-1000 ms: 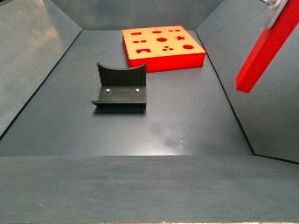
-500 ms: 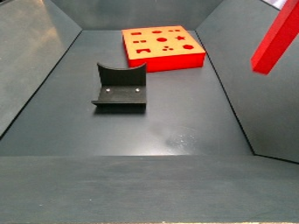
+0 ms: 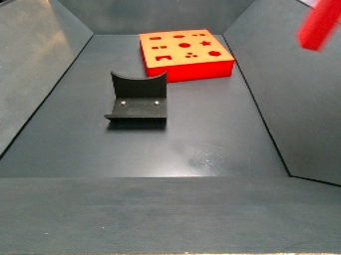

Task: Pick up the arch object. Move up. Move to above the board. Insert the arch object.
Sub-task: Move to above the board.

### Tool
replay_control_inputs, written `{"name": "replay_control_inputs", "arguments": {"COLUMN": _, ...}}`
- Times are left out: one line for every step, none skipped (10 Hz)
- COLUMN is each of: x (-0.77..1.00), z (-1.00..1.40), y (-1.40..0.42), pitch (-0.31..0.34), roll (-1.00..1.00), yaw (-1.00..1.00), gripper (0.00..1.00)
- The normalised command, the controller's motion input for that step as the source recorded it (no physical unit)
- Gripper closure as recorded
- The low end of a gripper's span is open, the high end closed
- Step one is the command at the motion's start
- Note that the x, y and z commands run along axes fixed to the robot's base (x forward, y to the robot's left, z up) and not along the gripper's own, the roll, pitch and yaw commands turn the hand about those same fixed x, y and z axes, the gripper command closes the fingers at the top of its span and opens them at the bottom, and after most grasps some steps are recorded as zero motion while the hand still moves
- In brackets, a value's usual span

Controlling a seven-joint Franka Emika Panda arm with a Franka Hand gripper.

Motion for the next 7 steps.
{"name": "replay_control_inputs", "arguments": {"x": 0.4, "z": 0.01, "y": -1.0, "pitch": 0.552, "roll": 0.33, "yaw": 0.64, "gripper": 1.0}}
{"name": "replay_control_inputs", "arguments": {"x": 0.4, "z": 0.01, "y": -1.0, "pitch": 0.402, "roll": 0.16, "yaw": 0.39, "gripper": 1.0}}
{"name": "replay_control_inputs", "arguments": {"x": 0.4, "z": 0.01, "y": -1.0, "pitch": 0.264, "roll": 0.06, "yaw": 0.23, "gripper": 1.0}}
{"name": "replay_control_inputs", "arguments": {"x": 0.4, "z": 0.01, "y": -1.0, "pitch": 0.155, "roll": 0.03, "yaw": 0.11, "gripper": 1.0}}
{"name": "replay_control_inputs", "arguments": {"x": 0.41, "z": 0.01, "y": -1.0, "pitch": 0.121, "roll": 0.02, "yaw": 0.06, "gripper": 1.0}}
{"name": "replay_control_inputs", "arguments": {"x": 0.41, "z": 0.02, "y": -1.0, "pitch": 0.109, "roll": 0.0, "yaw": 0.03, "gripper": 1.0}}
{"name": "replay_control_inputs", "arguments": {"x": 0.42, "z": 0.02, "y": -1.0, "pitch": 0.099, "roll": 0.01, "yaw": 0.02, "gripper": 1.0}}
